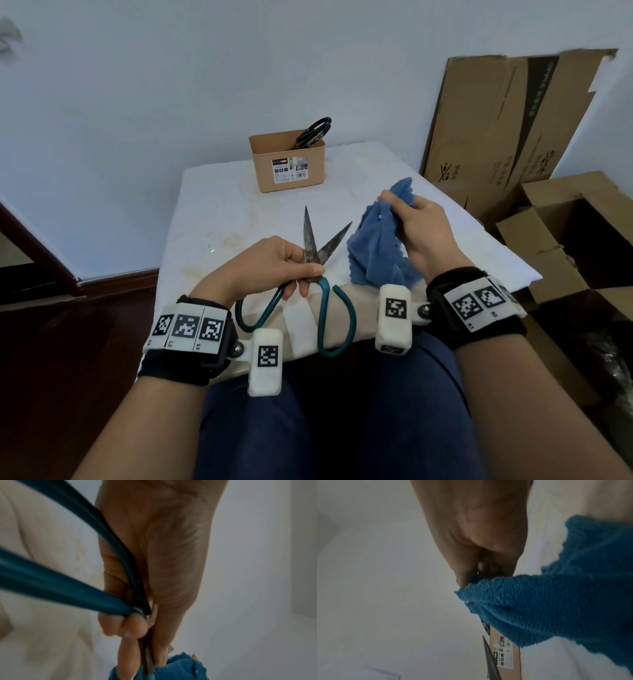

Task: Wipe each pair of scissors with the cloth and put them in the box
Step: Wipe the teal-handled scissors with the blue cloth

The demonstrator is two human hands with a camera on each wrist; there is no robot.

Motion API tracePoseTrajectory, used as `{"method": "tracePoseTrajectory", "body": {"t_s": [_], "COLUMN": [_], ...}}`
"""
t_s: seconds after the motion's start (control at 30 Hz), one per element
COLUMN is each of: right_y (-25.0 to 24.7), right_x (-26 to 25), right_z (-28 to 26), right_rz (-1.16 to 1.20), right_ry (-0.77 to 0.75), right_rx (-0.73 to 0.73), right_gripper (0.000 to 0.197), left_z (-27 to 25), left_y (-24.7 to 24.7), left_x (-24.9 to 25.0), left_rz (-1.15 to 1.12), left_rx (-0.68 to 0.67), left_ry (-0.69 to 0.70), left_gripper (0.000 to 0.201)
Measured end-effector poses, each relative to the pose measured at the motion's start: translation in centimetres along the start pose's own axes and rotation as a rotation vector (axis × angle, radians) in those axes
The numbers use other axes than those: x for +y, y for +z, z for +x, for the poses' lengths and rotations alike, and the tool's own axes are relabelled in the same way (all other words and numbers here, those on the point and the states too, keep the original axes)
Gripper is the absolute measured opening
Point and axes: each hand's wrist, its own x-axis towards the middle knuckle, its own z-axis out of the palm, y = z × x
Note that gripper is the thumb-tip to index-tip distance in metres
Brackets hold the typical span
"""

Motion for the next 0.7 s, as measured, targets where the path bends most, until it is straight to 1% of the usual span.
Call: {"method": "tracePoseTrajectory", "body": {"t_s": [0.07, 0.17, 0.2, 0.3, 0.37, 0.4, 0.43, 0.5, 0.53, 0.57, 0.6, 0.63, 0.7], "right_y": [0.0, 1.1, 1.3, 1.5, 1.8, 2.1, 2.5, 3.1, 3.2, 3.1, 3.1, 3.0, 3.0], "right_x": [-0.1, -0.1, -0.2, -1.4, -2.3, -2.5, -2.6, -2.4, -2.1, -1.9, -1.6, -1.4, -1.2], "right_z": [0.7, 1.0, 1.1, 1.1, 0.9, 0.8, 0.6, 0.4, 0.5, 0.5, 0.5, 0.5, 0.4], "right_rz": [-0.120, -0.355, -0.426, -0.527, -0.612, -0.698, -0.802, -0.968, -1.005, -1.022, -1.032, -1.042, -1.079], "right_ry": [-0.061, -0.178, -0.229, -0.392, -0.505, -0.547, -0.562, -0.522, -0.482, -0.428, -0.376, -0.338, -0.324], "right_rx": [0.026, 0.088, 0.117, 0.160, 0.131, 0.086, 0.022, -0.115, -0.172, -0.218, -0.248, -0.272, -0.313], "right_gripper": [0.028, 0.061, 0.064, 0.054, 0.049, 0.047, 0.046, 0.046, 0.043, 0.036, 0.027, 0.022, 0.020], "left_z": [0.2, 0.8, 0.9, 1.1, 1.2, 1.3, 1.3, 1.5, 1.6, 1.6, 1.6, 1.6, 1.6], "left_y": [-0.1, -0.4, -0.5, -0.9, -0.9, -0.8, -0.8, -0.8, -0.9, -0.9, -1.0, -1.1, -1.2], "left_x": [0.2, 1.2, 1.4, 1.5, 1.6, 1.7, 1.9, 2.1, 2.2, 2.3, 2.4, 2.5, 2.6], "left_rz": [-0.022, 0.019, 0.035, 0.070, 0.084, 0.087, 0.088, 0.104, 0.113, 0.117, 0.115, 0.112, 0.114], "left_rx": [-0.002, -0.013, -0.020, -0.056, -0.085, -0.097, -0.105, -0.120, -0.125, -0.127, -0.126, -0.126, -0.129], "left_ry": [-0.006, -0.015, -0.017, -0.038, -0.046, -0.047, -0.044, -0.038, -0.038, -0.038, -0.038, -0.040, -0.042], "left_gripper": [0.034, 0.034, 0.035, 0.037, 0.037, 0.037, 0.037, 0.037, 0.036, 0.035, 0.034, 0.034, 0.034]}}
